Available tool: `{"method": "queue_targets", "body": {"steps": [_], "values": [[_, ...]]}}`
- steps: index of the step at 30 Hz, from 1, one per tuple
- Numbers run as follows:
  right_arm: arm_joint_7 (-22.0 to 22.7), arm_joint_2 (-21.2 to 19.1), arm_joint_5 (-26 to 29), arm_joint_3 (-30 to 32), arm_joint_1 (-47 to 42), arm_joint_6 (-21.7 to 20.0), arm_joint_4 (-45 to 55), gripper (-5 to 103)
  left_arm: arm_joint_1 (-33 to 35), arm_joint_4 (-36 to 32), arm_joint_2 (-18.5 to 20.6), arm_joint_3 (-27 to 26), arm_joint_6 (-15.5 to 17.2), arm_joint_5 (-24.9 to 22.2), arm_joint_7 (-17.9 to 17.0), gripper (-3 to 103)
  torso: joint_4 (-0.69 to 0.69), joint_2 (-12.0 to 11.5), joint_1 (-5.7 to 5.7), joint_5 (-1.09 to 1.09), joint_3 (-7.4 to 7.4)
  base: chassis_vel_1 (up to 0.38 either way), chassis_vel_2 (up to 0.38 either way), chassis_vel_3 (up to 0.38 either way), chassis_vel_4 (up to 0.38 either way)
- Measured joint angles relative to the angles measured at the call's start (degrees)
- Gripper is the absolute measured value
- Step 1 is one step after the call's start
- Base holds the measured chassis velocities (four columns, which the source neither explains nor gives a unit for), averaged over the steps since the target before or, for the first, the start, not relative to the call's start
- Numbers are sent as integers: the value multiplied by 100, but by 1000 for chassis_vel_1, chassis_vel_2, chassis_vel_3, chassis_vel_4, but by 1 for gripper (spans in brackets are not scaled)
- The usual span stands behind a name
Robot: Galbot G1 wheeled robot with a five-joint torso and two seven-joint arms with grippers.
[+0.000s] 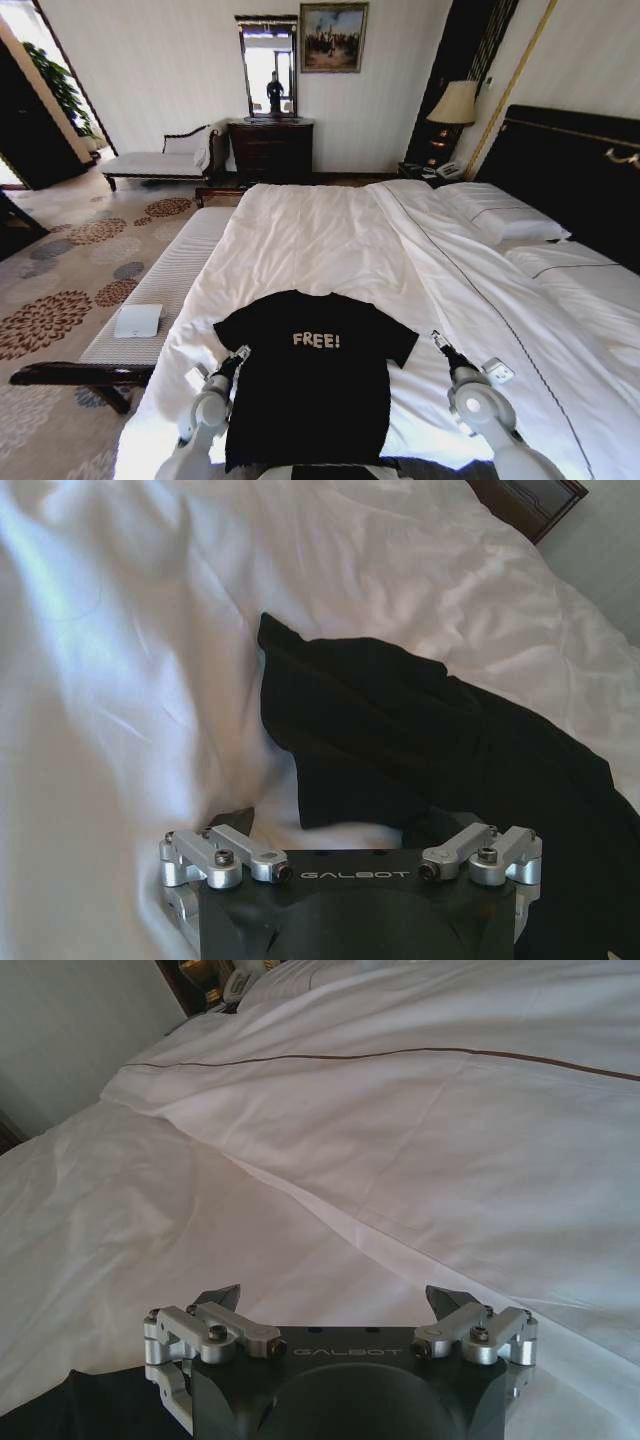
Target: Fold the clothes on the bed.
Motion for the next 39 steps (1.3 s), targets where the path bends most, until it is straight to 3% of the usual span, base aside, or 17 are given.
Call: {"method": "queue_targets", "body": {"steps": [3,4,6,10,13,16,19,23,25,28,39], "values": [[1,2,-2,3,-2,0,-17,100,-44,15,16,-22,5,-13,-9,99,0,0,0,0,0,0,0,0,0],[1,16,-6,3,-3,0,-27,100,-60,16,17,-41,5,-23,-10,89,1,0,1,-1,1,0,0,0,0],[2,28,-13,2,-4,0,-30,100,-59,16,17,-49,5,-25,-9,89,1,0,1,-1,1,0,0,0,0],[3,68,-47,-10,-22,0,-29,100,-34,33,19,-60,-29,-25,8,68,1,0,0,-1,1,0,0,0,0],[6,68,-53,-10,-27,0,-21,100,-31,32,26,-60,-38,-30,25,62,1,0,0,-1,1,0,0,0,0],[25,73,-58,-1,-37,0,27,100,-21,-1,23,-58,-49,-51,32,45,1,0,1,-1,1,0,0,0,0],[32,77,-68,6,-57,0,48,100,-3,-45,17,-58,-51,-60,29,41,1,0,1,-1,1,0,0,0,0],[44,87,-124,31,-136,0,132,100,119,-264,-3,-103,-46,-150,-20,19,1,0,0,-1,1,0,0,0,0],[46,87,-131,39,-150,1,148,100,152,-311,-3,-118,-36,-161,-42,19,1,0,0,-1,0,0,0,0,0],[48,87,-142,53,-186,2,185,100,240,-399,12,-135,39,-130,-95,3,1,0,1,-1,0,0,0,0,0],[36,82,-151,65,-168,5,157,100,440,-591,84,-215,220,-12,-185,0,0,0,0,-1,0,0,0,0,0]]}}
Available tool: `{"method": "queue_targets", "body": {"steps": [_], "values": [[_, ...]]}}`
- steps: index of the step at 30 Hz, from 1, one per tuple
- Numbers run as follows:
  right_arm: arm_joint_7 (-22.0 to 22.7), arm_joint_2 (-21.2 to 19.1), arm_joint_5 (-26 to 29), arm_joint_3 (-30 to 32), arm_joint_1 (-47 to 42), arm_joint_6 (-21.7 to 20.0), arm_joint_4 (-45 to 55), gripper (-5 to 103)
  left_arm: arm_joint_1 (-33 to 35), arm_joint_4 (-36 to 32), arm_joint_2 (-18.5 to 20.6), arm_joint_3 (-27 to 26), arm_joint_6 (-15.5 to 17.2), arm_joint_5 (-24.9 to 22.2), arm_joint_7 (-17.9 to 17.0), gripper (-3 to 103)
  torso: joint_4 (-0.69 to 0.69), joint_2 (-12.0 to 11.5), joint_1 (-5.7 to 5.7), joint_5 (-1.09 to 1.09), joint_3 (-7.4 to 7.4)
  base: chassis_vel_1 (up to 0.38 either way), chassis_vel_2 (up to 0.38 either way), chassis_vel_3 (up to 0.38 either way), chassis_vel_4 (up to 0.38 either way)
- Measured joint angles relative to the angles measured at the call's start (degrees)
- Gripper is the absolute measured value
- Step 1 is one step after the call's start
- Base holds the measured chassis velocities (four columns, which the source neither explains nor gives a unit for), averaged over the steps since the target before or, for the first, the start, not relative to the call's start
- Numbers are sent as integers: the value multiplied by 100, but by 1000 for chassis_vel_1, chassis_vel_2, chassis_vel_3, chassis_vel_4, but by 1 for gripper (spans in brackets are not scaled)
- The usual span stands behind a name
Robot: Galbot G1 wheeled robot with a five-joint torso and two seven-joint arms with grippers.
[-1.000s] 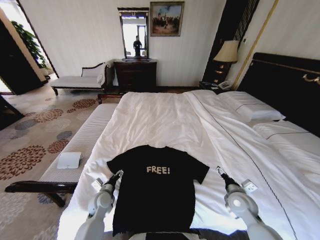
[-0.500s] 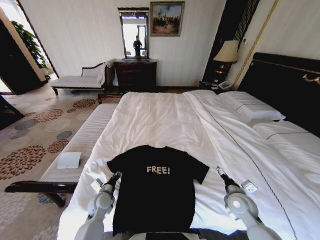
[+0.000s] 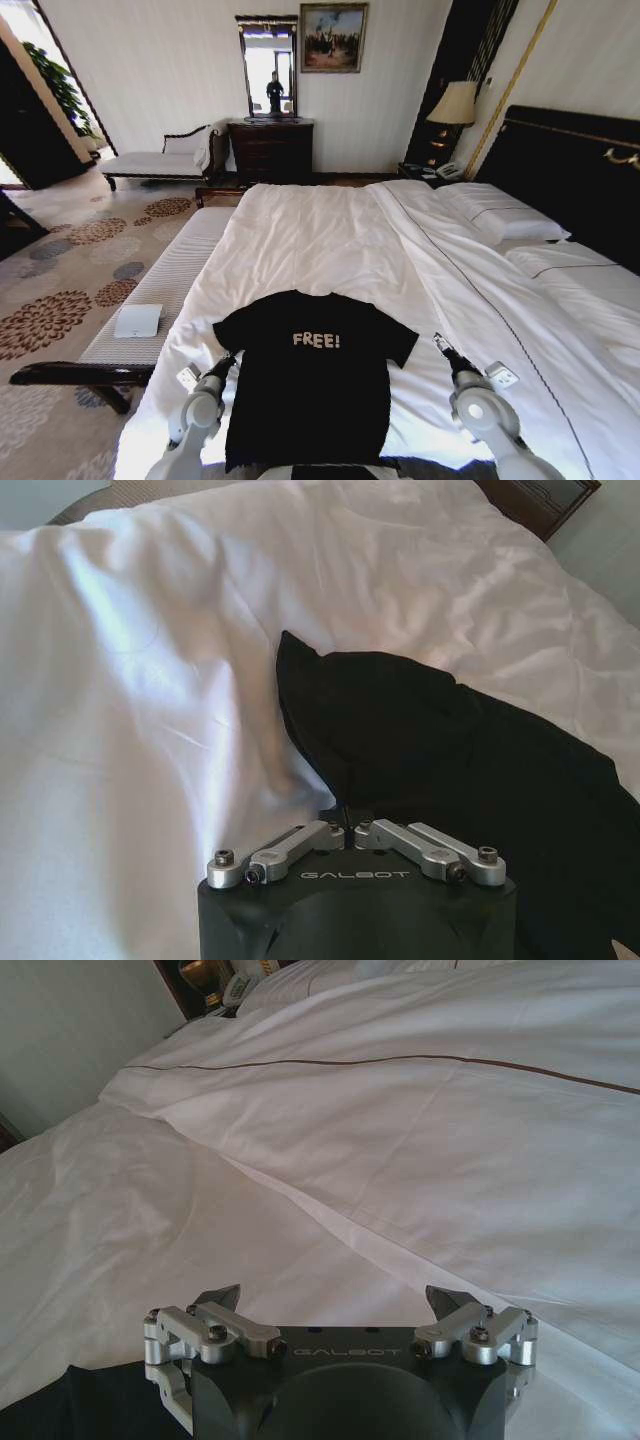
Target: Fold the clothes on the bed.
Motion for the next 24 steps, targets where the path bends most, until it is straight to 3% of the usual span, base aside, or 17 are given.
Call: {"method": "queue_targets", "body": {"steps": [7,10,18,19,21,24], "values": [[-11,-27,23,-74,154,1,-126,100,28,-55,26,-15,-29,44,-16,-1,0,0,0,0,0,0,0,0,0],[-131,-126,148,-129,337,23,-345,100,166,-204,6,-75,-61,58,-34,15,2,0,0,1,0,0,0,0,0],[-698,-252,631,32,435,196,-695,100,448,-563,164,-118,-73,59,-32,36,-2,0,0,-1,0,0,0,0,0],[-1026,-342,903,38,513,228,-848,100,624,-778,181,-188,-115,85,-30,47,2,0,0,1,0,0,0,0,0],[-1509,-414,1104,22,548,251,-1048,100,806,-1050,185,-222,-146,85,-14,52,1,0,0,0,0,0,0,0,0],[-1777,-444,1148,-38,593,263,-1199,100,923,-1222,155,-253,-166,99,-4,58,-1,0,0,0,0,0,0,0,0]]}}
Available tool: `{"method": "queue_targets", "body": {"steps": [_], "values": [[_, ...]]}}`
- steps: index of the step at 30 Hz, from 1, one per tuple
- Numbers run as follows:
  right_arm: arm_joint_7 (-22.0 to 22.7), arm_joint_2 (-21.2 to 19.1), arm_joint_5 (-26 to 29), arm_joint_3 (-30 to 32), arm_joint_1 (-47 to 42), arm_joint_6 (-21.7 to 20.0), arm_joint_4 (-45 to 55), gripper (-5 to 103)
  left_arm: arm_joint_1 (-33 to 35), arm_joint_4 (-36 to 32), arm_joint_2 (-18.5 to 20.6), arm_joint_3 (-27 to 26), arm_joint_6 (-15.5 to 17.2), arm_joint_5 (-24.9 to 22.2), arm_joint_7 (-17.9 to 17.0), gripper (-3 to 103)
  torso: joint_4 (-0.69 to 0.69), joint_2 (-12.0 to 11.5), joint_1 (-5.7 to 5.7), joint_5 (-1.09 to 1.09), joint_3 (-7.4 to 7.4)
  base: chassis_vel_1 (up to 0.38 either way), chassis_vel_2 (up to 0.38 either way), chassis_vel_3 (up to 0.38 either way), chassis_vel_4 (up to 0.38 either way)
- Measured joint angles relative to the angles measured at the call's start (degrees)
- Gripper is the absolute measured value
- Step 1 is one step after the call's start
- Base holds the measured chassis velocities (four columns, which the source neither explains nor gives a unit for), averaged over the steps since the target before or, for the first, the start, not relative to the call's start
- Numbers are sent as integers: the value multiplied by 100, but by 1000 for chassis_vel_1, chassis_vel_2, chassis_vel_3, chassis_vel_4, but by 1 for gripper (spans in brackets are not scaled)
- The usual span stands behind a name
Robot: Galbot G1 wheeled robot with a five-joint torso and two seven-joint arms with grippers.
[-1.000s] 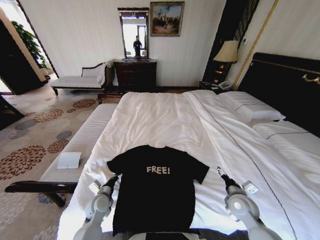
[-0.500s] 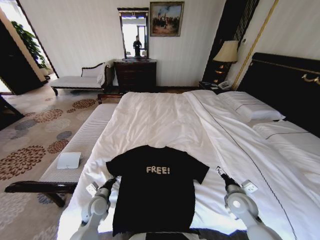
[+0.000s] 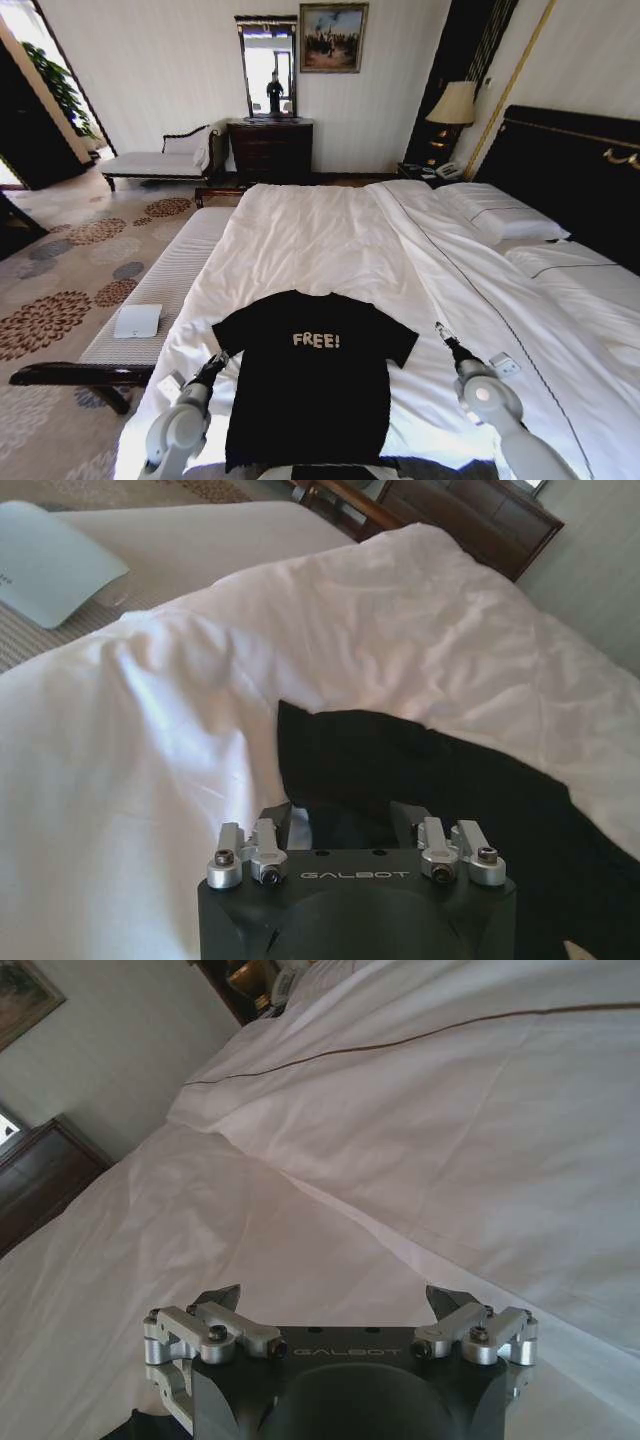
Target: Fold the clothes on the bed.
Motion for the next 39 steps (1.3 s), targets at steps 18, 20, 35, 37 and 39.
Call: {"method": "queue_targets", "body": {"steps": [18,20,35,37,39], "values": [[-995,215,482,-675,910,-168,-1612,100,660,-1278,-764,-564,-103,340,11,100,2,0,0,0,0,0,0,0,0],[-1065,293,573,-634,951,-158,-1645,100,619,-1182,-888,-576,-133,453,11,100,1,0,0,-1,0,0,0,0,0],[-1052,681,476,-734,876,-208,-1236,81,387,-884,-913,-777,-132,504,-80,100,1,0,0,0,0,0,0,0,0],[-996,787,388,-760,923,-209,-1253,70,420,-883,-815,-866,-115,378,-120,100,2,0,0,0,0,0,0,0,0],[-981,856,292,-770,937,-208,-1269,65,482,-887,-756,-900,-114,328,-134,100,2,0,0,0,0,0,0,0,0]]}}
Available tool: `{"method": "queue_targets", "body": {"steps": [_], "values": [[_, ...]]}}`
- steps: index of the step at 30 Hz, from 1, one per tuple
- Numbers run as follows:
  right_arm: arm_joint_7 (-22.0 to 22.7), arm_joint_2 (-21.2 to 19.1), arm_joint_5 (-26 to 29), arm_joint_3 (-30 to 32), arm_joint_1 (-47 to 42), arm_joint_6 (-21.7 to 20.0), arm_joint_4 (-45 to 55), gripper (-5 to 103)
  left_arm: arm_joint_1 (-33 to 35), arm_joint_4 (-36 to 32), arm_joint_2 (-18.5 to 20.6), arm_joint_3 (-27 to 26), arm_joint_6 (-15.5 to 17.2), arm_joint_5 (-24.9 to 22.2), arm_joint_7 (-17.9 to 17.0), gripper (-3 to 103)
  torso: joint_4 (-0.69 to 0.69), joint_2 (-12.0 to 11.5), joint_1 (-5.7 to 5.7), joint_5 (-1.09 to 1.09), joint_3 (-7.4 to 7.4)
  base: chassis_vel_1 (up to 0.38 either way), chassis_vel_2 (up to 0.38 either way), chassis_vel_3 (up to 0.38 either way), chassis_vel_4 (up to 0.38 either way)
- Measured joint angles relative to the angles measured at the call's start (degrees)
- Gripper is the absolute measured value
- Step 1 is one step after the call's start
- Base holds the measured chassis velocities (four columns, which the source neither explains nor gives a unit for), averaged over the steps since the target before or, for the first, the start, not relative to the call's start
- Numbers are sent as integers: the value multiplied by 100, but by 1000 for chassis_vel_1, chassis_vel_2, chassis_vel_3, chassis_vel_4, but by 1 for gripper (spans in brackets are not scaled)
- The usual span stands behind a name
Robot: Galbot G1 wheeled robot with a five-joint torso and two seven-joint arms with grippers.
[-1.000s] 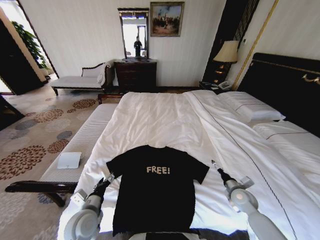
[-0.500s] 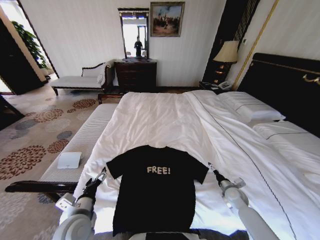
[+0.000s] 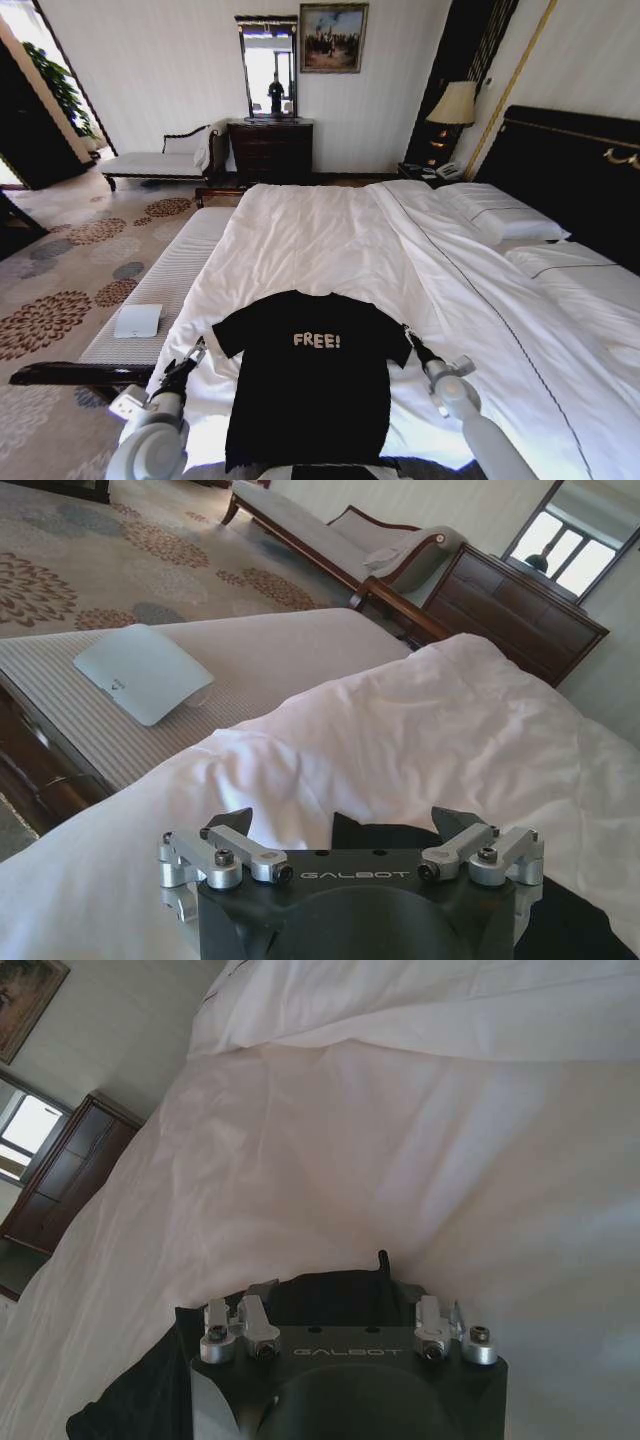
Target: Fold the clothes on the bed.
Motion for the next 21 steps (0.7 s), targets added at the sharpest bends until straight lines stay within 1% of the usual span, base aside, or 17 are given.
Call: {"method": "queue_targets", "body": {"steps": [1,2,3,4,5,7,9,11,12,14,15,16,17,19,21], "values": [[2,52,-62,-1,7,5,-17,59,47,-5,31,-10,-3,-15,-6,100,0,0,0,0,0,0,0,0,0],[2,52,-62,-1,7,5,-17,59,47,-5,31,-10,-3,-15,-6,100,0,0,0,0,0,0,0,0,0],[7,123,-132,7,10,19,-35,54,96,-10,57,-10,-9,-22,-13,100,0,0,0,0,0,0,0,0,0],[25,215,-218,29,9,49,-52,54,154,-12,91,11,-18,-23,-25,100,0,0,0,0,0,0,0,0,0],[36,262,-261,41,7,69,-58,43,177,-12,111,34,-27,-22,-26,100,0,0,0,1,0,0,0,0,0],[50,301,-299,55,2,90,-60,43,189,-10,128,57,-38,-15,-27,100,0,0,0,1,0,0,0,0,0],[113,372,-393,100,-18,146,-55,32,158,33,140,146,-56,6,-49,100,0,0,0,1,0,0,0,0,0],[136,372,-418,129,-30,168,-40,32,123,62,133,199,-59,26,-66,100,1,0,0,2,0,0,0,0,0],[149,351,-435,154,-39,190,-26,21,91,90,121,248,-59,55,-83,100,1,0,0,3,0,0,0,0,0],[161,269,-472,206,-49,246,-20,10,30,143,80,335,-61,126,-98,100,0,0,0,2,0,0,0,0,0],[164,228,-488,225,-52,271,-20,10,5,169,60,366,-64,150,-99,100,0,0,0,2,0,0,0,0,0],[166,185,-503,244,-55,297,-20,4,-20,204,37,396,-69,179,-102,100,0,0,0,2,0,0,0,0,0],[166,185,-503,244,-55,297,-20,4,-20,204,37,396,-69,179,-102,100,0,0,0,2,0,0,0,0,0],[170,113,-554,273,-54,375,-22,1,-53,269,-9,429,-89,235,-110,100,0,0,0,2,0,0,0,0,0],[173,92,-589,282,-47,417,-22,0,-55,290,-34,431,-103,247,-112,100,0,0,0,2,0,0,0,0,0]]}}
